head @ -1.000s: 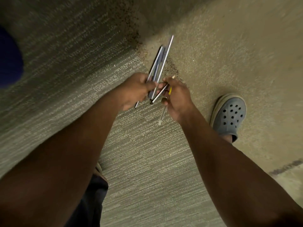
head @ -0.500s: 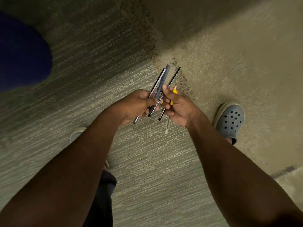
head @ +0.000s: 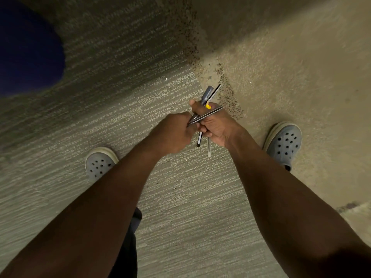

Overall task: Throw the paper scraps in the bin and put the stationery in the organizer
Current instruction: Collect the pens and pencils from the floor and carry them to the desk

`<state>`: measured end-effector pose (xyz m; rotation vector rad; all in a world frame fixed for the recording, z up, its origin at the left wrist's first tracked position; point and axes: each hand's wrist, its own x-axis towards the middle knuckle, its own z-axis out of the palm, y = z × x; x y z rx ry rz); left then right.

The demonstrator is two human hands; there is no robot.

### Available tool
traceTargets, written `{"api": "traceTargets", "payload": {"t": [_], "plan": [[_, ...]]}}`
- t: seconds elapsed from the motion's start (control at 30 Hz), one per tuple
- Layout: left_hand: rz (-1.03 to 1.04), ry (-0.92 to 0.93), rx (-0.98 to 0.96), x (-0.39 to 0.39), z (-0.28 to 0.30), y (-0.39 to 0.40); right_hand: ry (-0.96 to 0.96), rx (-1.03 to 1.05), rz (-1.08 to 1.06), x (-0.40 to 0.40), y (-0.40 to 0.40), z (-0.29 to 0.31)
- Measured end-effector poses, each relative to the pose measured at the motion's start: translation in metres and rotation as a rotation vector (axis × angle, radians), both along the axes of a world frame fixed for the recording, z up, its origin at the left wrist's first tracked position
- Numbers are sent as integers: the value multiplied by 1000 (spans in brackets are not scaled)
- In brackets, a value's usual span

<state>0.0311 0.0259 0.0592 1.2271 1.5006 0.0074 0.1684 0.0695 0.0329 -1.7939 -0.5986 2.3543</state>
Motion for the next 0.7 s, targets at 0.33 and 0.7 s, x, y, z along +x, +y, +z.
{"api": "traceTargets", "payload": {"t": [0.33, 0.7], "plan": [[559, -81, -78, 25, 2, -16, 92, -54, -247, 16, -3, -6], [792, -109, -126, 38, 24, -20, 139, -123, -503, 6, 4, 10]]}}
